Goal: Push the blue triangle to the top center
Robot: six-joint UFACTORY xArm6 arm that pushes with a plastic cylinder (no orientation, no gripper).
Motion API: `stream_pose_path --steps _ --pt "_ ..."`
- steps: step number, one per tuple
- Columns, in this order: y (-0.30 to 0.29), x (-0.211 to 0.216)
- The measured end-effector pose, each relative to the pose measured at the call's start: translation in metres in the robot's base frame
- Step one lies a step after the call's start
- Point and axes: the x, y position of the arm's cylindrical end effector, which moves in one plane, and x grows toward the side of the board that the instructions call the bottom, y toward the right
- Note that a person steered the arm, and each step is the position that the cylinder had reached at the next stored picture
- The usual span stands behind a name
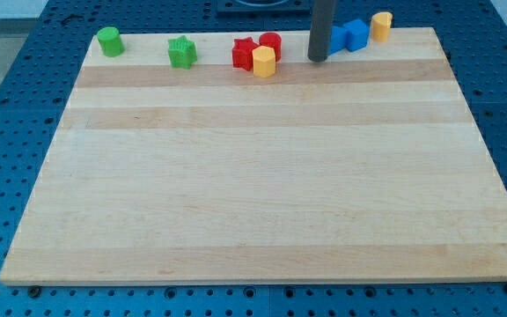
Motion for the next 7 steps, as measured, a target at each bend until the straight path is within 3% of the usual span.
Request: stream_pose_path --steps 2,4,7 --pt "0.030 0.017" --pt "0.092 -0.028" --pt "0.042 -0.046"
